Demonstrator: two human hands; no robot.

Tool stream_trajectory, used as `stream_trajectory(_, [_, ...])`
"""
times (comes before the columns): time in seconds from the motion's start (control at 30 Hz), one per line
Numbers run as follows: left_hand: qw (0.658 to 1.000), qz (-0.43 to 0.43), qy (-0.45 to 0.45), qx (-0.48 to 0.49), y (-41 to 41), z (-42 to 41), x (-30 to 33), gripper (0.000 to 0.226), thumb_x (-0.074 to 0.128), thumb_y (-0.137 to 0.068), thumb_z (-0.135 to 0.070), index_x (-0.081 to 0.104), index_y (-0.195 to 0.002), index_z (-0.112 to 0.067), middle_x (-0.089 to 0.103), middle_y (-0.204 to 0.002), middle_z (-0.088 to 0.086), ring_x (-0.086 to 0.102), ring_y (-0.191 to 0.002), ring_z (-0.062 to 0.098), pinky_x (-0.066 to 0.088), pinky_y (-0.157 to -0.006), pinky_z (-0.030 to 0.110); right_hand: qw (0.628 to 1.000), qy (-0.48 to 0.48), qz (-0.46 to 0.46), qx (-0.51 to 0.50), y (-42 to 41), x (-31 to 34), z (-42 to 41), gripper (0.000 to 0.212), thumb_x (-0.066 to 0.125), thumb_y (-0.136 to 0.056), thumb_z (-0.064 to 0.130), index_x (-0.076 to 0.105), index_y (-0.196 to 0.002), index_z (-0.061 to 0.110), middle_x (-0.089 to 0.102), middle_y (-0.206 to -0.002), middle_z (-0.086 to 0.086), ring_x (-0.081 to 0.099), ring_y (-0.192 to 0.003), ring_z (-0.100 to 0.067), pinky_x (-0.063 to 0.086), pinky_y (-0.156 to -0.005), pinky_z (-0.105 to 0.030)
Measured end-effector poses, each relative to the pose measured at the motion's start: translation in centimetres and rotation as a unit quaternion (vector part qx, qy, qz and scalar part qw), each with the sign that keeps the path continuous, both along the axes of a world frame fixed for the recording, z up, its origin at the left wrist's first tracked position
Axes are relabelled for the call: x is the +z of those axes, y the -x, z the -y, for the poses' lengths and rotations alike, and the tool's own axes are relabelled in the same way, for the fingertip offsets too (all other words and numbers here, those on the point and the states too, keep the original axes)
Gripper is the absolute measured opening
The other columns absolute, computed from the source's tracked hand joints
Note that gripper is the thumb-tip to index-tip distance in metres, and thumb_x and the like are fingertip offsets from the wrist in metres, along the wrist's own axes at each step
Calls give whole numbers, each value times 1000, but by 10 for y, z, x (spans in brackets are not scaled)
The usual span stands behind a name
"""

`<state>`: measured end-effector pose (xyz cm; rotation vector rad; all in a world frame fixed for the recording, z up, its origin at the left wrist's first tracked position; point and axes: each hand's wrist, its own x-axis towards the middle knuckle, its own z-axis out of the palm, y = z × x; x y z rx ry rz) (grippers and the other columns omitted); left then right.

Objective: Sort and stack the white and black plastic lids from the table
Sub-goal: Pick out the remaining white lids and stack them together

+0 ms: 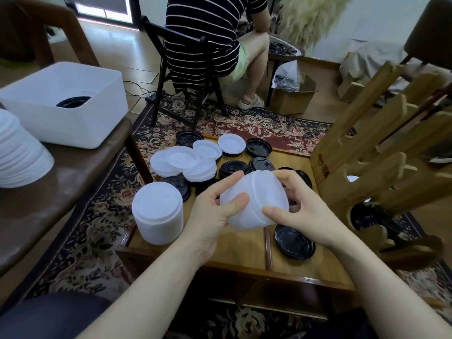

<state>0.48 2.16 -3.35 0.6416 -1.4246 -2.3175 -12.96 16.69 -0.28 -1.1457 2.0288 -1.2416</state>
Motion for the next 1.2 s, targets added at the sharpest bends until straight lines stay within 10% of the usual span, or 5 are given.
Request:
stream_trajectory(0.5, [998,1,-60,-10,-4,-5,-4,39,67,-88,-12,66,-122,-29,66,-132,0,62,-121,24,58,-89,41,999,-14,19,48,-5,-7,1,72,70,-74,52,39,-136,35,49,-128,24,49,-123,0,48,-94,-22])
stream_trajectory(0.83, [999,-20,-25,-5,-8,-9,-1,44,63,-92,-1,66,-121,-35,65,-133,-3,61,-122,18,55,-99,41,993,54,47,-92,-21,-15,11,72,72,-57,60,43,-117,33,55,-112,24,56,-102,11,48,-77,-12])
stream_trajectory(1.07, [995,48,-17,-83,-6,-3,2,59,73,-71,-49,63,-128,-43,67,-129,-10,66,-115,17,60,-81,34,993,-37,-96,54,-7,-4,-6,79,86,-74,30,39,-137,32,44,-136,21,41,-130,1,41,-103,-19])
stream_trajectory(1.2, [997,46,-18,-53,-2,-7,1,59,76,-69,-46,64,-127,-43,68,-127,-7,68,-113,19,61,-82,38,998,-6,30,47,-9,-4,-4,87,81,-71,42,34,-144,47,43,-140,27,44,-131,1,46,-103,-28])
